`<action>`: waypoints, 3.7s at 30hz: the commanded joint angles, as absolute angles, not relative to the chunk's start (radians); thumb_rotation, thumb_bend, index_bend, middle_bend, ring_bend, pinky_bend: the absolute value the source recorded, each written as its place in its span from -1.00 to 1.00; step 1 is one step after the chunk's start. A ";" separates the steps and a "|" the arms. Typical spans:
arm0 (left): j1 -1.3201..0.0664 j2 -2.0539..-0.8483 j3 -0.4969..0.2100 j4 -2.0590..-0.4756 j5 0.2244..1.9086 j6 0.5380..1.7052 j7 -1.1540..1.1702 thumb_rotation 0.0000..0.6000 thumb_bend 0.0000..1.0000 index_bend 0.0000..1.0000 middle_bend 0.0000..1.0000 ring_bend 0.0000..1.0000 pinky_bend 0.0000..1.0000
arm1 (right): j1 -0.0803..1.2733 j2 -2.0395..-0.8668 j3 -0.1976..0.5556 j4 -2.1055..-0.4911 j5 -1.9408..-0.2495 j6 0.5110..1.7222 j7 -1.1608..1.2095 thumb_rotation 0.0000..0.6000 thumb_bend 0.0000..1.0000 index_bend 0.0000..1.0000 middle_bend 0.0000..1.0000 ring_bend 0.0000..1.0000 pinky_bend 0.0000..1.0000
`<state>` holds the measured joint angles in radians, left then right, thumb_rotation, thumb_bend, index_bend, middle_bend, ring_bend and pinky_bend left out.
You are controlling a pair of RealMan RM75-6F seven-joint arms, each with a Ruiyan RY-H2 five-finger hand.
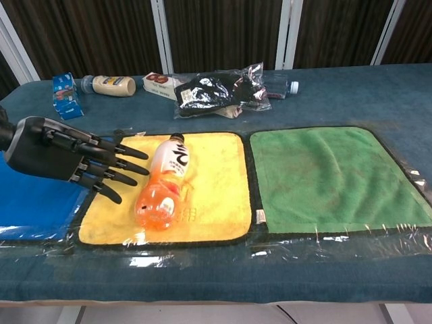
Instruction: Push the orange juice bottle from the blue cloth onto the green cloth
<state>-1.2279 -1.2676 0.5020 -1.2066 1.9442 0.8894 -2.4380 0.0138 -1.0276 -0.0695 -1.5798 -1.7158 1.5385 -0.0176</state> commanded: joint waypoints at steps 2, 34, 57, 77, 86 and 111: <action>-1.254 -1.285 0.514 -1.198 1.933 0.880 -2.450 1.00 -0.07 -1.00 -0.89 -0.94 -0.39 | 0.014 -1.028 -0.070 -1.580 -1.718 1.538 -0.019 1.00 -0.62 -1.00 -1.00 -1.00 -1.00; -1.359 -1.396 0.498 -1.199 1.842 0.856 -2.495 1.00 -0.04 -1.00 -0.89 -0.93 -0.41 | -0.001 -1.007 -0.077 -1.559 -1.746 1.589 0.051 1.00 -0.62 -1.00 -1.00 -1.00 -1.00; -1.409 -1.475 0.510 -1.113 1.865 0.909 -2.650 1.00 -0.02 -1.00 -0.89 -0.93 -0.43 | -0.005 -1.002 -0.070 -1.558 -1.733 1.590 0.061 1.00 -0.62 -1.00 -1.00 -1.00 -1.00; -1.447 -1.551 0.504 -1.032 1.844 0.893 -2.755 1.00 -0.02 -1.00 -0.90 -0.94 -0.51 | -0.016 -0.986 -0.065 -1.543 -1.727 1.620 0.123 1.00 -0.62 -1.00 -1.00 -1.00 -1.00; -1.458 -1.588 0.510 -0.976 1.850 0.898 -2.808 1.00 -0.01 -1.00 -0.90 -0.95 -0.53 | -0.019 -0.981 -0.066 -1.535 -1.734 1.632 0.151 1.00 -0.62 -1.00 -1.00 -1.00 -1.00; -1.477 -1.680 0.491 -0.897 1.860 0.944 -2.904 1.00 -0.02 -1.00 -0.90 -0.95 -0.53 | -0.029 -0.974 -0.076 -1.509 -1.771 1.669 0.194 1.00 -0.62 -1.00 -1.00 -1.00 -1.00</action>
<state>-1.4753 -1.6777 0.4916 -0.8987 1.8587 0.9427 -2.9026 -0.0279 -0.9744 -0.0748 -1.5102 -1.7695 1.6664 0.1930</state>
